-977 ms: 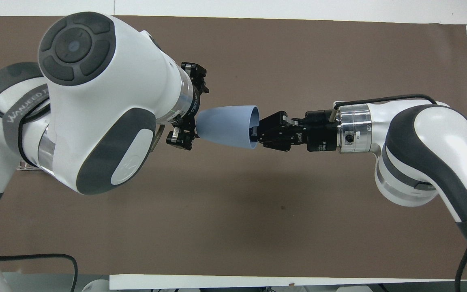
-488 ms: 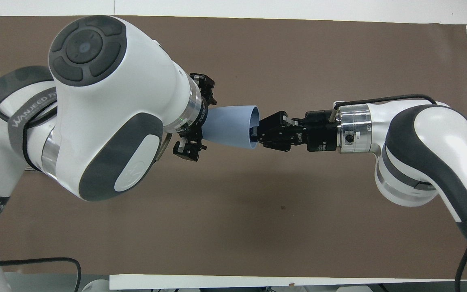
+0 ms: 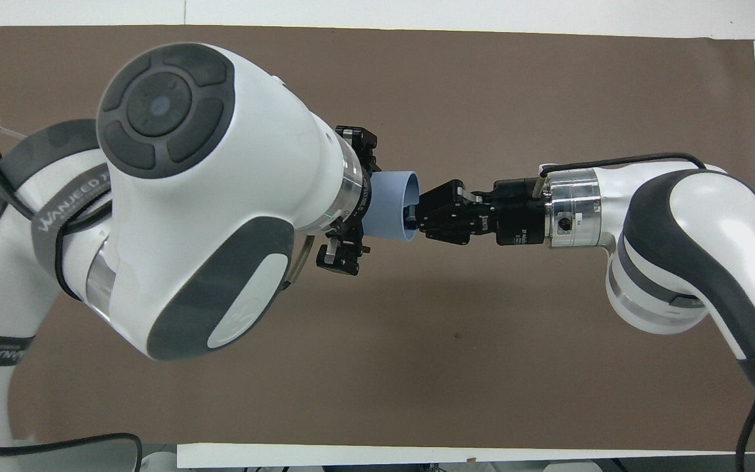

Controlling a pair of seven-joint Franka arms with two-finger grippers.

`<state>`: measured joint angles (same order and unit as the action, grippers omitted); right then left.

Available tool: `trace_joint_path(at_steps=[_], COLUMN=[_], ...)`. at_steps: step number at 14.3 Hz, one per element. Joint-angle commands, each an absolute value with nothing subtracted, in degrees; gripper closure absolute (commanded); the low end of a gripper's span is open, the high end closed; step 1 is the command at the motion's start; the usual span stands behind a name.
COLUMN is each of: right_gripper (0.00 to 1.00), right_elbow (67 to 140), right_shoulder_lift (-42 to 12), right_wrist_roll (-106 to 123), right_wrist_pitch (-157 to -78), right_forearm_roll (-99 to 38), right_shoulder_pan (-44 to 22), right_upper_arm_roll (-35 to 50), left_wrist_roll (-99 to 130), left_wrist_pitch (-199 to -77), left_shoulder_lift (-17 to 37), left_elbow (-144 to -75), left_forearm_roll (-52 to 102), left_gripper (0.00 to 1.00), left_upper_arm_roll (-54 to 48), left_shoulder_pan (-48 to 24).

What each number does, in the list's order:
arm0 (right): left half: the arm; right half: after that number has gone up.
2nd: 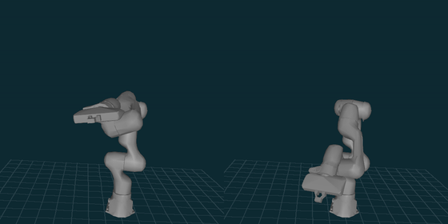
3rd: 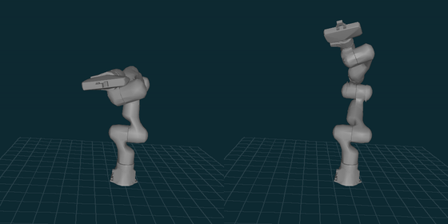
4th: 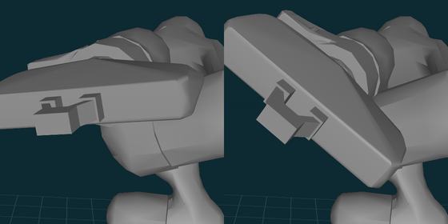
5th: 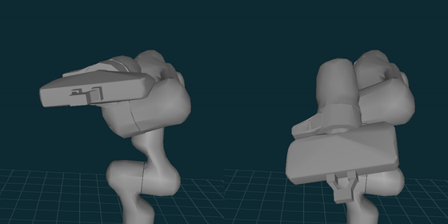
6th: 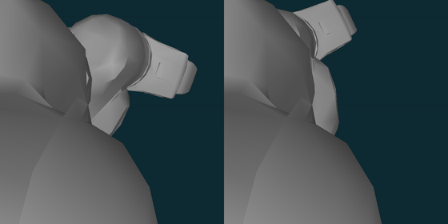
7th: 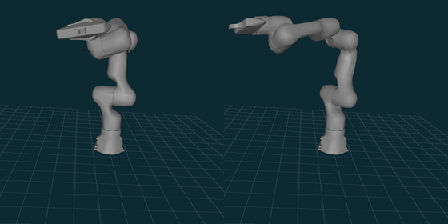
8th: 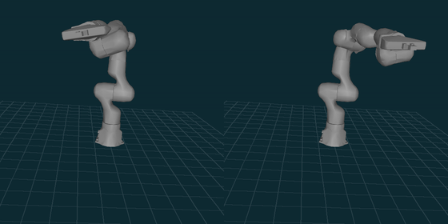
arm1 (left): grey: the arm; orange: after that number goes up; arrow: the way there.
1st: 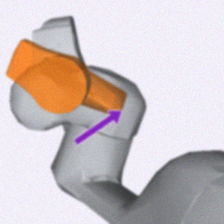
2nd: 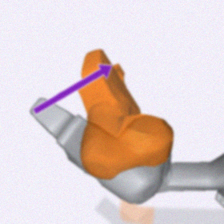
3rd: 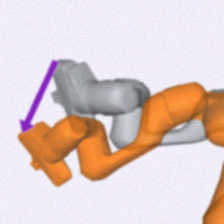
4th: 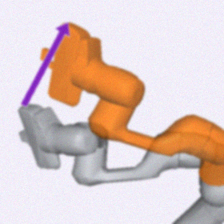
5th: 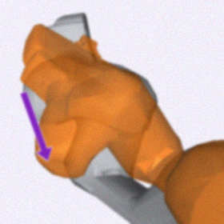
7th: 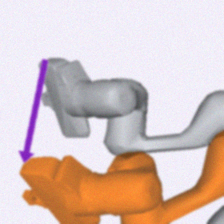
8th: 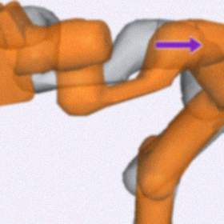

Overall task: Hang cup on cup holder
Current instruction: 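Grasp the cup's open rim with the left gripper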

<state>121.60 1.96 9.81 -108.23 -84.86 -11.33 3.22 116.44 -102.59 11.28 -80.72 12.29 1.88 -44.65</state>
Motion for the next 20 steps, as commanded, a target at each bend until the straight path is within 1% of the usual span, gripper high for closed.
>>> trace_joint_path(at_steps=[1, 6, 8, 9, 10, 11, 12, 13, 14, 16, 17, 18, 19, 20], right_gripper=[1.0, 1.0, 1.0, 1.0, 1.0, 1.0, 1.0, 1.0, 1.0, 1.0, 0.98, 0.74, 0.18, 0.01], right_elbow=[122.8, 122.8, 122.8, 122.8, 122.8, 122.8, 122.8, 122.8, 122.8, 122.8, 122.8, 122.7, 122.7, 122.6], right_shoulder_lift=[3.3, 3.3, 3.3, 3.3, 3.3, 3.3, 3.3, 3.3, 3.3, 3.3, 3.3, 3.3, 3.3, 3.3], right_wrist_roll=[9.5, 9.5, 9.5, 9.5, 9.5, 9.5, 9.5, 9.5, 9.5, 9.5, 9.5, 9.5, 9.4, 9.4], right_wrist_pitch=[-109.1, -109.0, -109.0, -109.0, -109.0, -109.1, -109.1, -109.2, -109.1, -109.0, -109.2, -109.4, -109.5, -109.4], right_forearm_roll=[-86.4, -86.4, -86.4, -86.4, -86.4, -86.4, -86.4, -86.4, -86.3, -86.4, -86.3, -86.2, -86.1, -86.0], right_shoulder_pan=[-11.3, -11.2, -11.2, -11.1, -11.2, -11.1, -11.1, -11.1, -11.1, -11.0, -11.0, -11.1, -11.2, -11.1], right_upper_arm_roll=[3.3, 3.3, 3.3, 3.3, 3.2, 3.2, 3.2, 3.2, 3.2, 3.2, 3.2, 3.2, 3.2, 3.2], left_wrist_roll=[119.7, 120.0, 119.8, 119.9, 119.9, 119.8, 119.8, 119.4, 119.2, 119.2, 119.2, 119.2, 119.2, 119.2], left_wrist_pitch=[-104.6, -105.6, -106.3, -106.5, -106.4, -106.4, -106.4, -106.4, -106.7, -106.9, -106.9, -106.8, -106.8, -106.8], left_shoulder_lift=[12.1, 12.0, 12.0, 12.0, 12.0, 12.0, 12.0, 12.0, 12.0, 12.0, 12.0, 12.0, 12.0, 12.0], left_elbow=[-79.2, -79.3, -79.5, -79.6, -79.5, -79.5, -79.5, -79.6, -79.6, -79.6, -79.6, -79.5, -79.5, -79.5], left_forearm_roll=[12.0, 11.4, 10.5, 10.3, 10.2, 10.0, 9.9, 9.5, 7.9, 7.4, 7.3, 7.3, 7.3, 7.3], left_gripper=[0.0, 0.0, 0.04, 0.11, 0.23, 0.44, 0.68, 0.88, 1.0, 1.0, 1.0, 1.0, 1.0, 1.0], left_upper_arm_roll=[2.3, 2.2, 2.1, 2.1, 2.2, 2.2, 2.2, 2.2, 2.1, 1.9, 1.9, 1.9, 1.9, 1.9], left_shoulder_pan=[-47.5, -47.8, -47.8, -47.8, -47.8, -47.8, -47.8, -47.8, -47.8, -48.0, -48.0, -48.0, -48.0, -48.0])
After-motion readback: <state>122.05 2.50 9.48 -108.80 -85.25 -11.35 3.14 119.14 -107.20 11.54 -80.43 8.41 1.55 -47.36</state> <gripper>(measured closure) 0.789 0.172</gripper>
